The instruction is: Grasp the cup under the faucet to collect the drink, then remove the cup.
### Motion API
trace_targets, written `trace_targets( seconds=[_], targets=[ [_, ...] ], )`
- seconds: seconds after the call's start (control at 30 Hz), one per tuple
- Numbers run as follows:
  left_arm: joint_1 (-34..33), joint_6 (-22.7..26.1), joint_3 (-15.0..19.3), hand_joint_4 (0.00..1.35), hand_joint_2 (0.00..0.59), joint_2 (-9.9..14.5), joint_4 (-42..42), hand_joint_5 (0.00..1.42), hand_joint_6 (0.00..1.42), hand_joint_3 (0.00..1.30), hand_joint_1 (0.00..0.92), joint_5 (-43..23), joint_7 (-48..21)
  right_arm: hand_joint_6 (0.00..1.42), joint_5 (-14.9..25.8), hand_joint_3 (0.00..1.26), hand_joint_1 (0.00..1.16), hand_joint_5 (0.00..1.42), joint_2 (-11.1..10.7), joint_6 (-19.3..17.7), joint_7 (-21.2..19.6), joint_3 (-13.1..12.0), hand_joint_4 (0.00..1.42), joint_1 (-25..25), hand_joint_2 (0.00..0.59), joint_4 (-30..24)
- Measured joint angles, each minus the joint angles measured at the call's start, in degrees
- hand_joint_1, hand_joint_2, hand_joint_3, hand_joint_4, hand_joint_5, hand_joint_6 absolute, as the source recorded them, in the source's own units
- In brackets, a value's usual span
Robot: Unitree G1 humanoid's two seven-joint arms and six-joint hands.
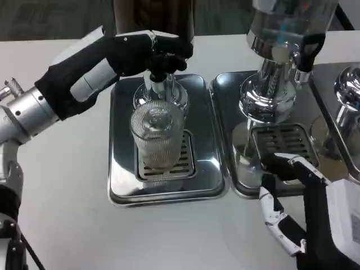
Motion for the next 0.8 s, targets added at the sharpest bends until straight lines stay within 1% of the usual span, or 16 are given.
trace_targets(
  seconds=[0.2,0.47,0.67,0.8],
  targets=[
    [0.6,-3.2,-0.8,0.23,0.065,0.1,0.0,0.28,0.29,0.32,0.000,0.7,1.3,0.34,0.2,0.47,0.60,0.45,-0.1,0.1,0.6,-0.1,0.45,-0.4,0.466,0.0],
    [1.1,-6.2,-1.5,0.23,0.064,0.5,0.1,0.27,0.29,0.31,0.000,1.0,2.3,0.34,0.2,0.47,0.60,0.44,-0.2,0.4,1.3,-0.3,0.45,-1.0,0.466,-0.1],
    [1.5,-7.8,-1.8,0.23,0.064,0.5,0.1,0.27,0.29,0.31,0.000,1.2,3.2,0.34,0.4,0.46,0.60,0.43,-0.3,0.4,1.9,-0.4,0.44,-1.0,0.466,-1.0],
    [1.7,-8.8,-2.2,0.23,0.065,0.7,0.1,0.27,0.29,0.31,0.000,1.4,3.8,0.33,0.8,0.44,0.58,0.43,-0.4,0.4,2.3,-0.6,0.42,-1.3,0.477,-1.2]
  ],
)
